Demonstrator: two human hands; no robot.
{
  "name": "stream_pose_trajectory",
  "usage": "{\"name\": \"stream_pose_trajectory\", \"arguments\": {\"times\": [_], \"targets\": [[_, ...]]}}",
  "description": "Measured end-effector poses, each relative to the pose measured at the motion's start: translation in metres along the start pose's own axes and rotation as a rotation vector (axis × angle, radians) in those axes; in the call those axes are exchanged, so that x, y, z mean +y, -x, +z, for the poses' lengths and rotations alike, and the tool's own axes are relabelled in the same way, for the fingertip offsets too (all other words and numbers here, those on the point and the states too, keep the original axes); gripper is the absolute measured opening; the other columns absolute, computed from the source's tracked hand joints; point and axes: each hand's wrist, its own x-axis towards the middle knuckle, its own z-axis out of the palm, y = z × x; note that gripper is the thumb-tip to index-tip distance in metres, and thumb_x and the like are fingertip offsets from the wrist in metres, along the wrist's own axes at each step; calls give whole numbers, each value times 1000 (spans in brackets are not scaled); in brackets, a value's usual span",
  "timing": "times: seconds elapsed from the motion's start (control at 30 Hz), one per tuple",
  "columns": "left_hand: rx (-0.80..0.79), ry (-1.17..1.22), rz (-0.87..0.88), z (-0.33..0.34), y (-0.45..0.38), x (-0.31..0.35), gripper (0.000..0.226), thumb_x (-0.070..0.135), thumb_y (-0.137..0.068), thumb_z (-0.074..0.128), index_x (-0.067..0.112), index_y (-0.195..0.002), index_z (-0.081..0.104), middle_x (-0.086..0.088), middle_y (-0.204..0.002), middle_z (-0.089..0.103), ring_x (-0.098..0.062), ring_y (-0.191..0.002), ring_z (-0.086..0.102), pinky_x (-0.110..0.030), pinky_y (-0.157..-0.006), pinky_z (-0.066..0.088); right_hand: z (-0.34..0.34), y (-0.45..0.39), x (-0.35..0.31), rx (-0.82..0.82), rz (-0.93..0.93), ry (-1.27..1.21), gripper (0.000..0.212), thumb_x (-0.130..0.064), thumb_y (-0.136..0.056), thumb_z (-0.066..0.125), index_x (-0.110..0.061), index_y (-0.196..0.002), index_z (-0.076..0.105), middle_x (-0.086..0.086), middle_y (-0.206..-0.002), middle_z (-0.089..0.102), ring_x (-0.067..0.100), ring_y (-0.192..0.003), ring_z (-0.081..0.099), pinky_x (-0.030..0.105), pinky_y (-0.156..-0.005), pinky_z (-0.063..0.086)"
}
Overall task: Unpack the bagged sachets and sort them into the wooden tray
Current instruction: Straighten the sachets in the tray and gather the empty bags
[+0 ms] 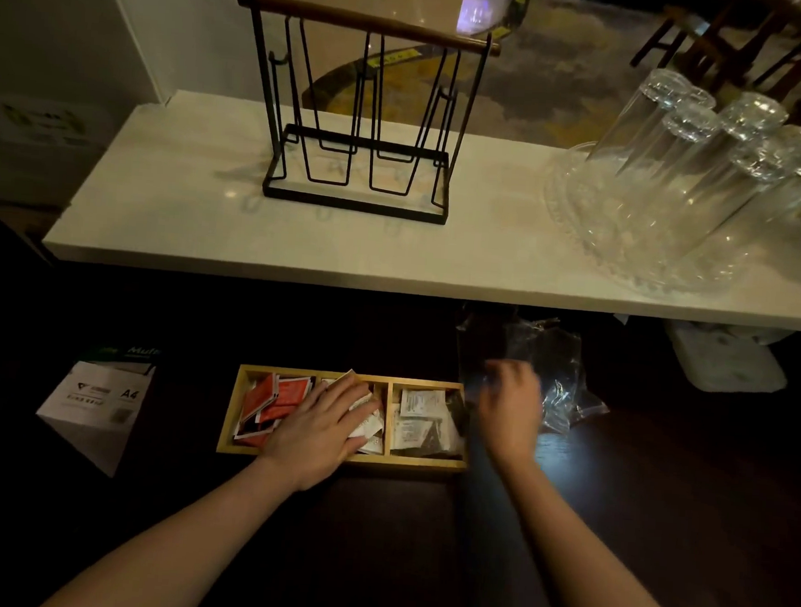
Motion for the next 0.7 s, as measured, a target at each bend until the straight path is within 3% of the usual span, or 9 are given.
{"name": "stream_pose_trajectory", "arguments": {"times": [0.07, 0.17, 0.33, 0.43, 0.5, 0.57, 0.63, 0.7], "targets": [[-3, -9, -1, 2, -3, 1, 52, 50, -94, 31, 26, -140, 37, -1, -148, 42, -21, -142, 25, -39, -112, 10, -17, -29, 38, 78, 243, 67, 29, -7, -81, 62, 2, -108, 61, 29, -111, 57, 47, -98, 55, 48, -85, 46], [-13, -39, -8, 1, -4, 2, 52, 50, -94, 31, 24, -138, 39, -2, -147, 43, -22, -143, 24, -38, -112, 10, -32, -54, 70, -76, 558, 110, 55, -32, -88, 61, 1, -129, 45, 31, -130, 46, 50, -116, 46, 56, -93, 41], [-34, -50, -38, -1, -6, 4, 52, 52, -94, 30, 24, -138, 39, -2, -148, 41, -18, -142, 13, -36, -113, 1, -13, -78, 49, -339, 570, -12, 85, -63, -78, 59, -36, -148, 19, 15, -159, 3, 37, -145, 8, 72, -104, 12], [-47, -46, -45, 2, -6, 3, 53, 53, -95, 29, 25, -140, 37, -2, -150, 38, -17, -143, 11, -35, -113, -1, 8, -80, 48, -529, 661, -41, 99, -62, -75, 64, -43, -147, -2, 15, -158, -16, 40, -145, -5, 70, -110, 11], [-54, -47, -46, 3, -6, 3, 54, 53, -95, 30, 25, -140, 37, -2, -151, 38, -17, -143, 12, -36, -112, 2, 19, -76, 52, -646, 662, 72, 101, -52, -79, 67, -45, -146, -8, 17, -157, -16, 43, -143, -1, 65, -111, 20], [-62, -53, -48, 2, -7, 3, 54, 53, -95, 32, 24, -139, 38, -2, -150, 39, -18, -143, 15, -36, -112, 3, 21, -80, 52, -661, 642, 175, 94, -38, -83, 66, -43, -147, -3, 15, -158, -10, 43, -142, 7, 60, -109, 24], [-71, -60, -50, 1, -8, 4, 54, 53, -94, 32, 24, -139, 38, -2, -150, 39, -18, -142, 15, -36, -112, 3, 21, -88, 53, -603, 591, 218, 71, -18, -89, 57, -27, -149, 19, 20, -156, 10, 41, -138, 24, 51, -109, 31], [-79, -53, -50, 1, -8, 4, 55, 54, -94, 32, 24, -140, 38, -1, -150, 38, -18, -143, 14, -36, -112, 3, 25, -90, 55, -530, 552, 189, 45, -8, -92, 46, -6, -137, 44, 25, -143, 39, 39, -127, 45, 42, -103, 40]]}}
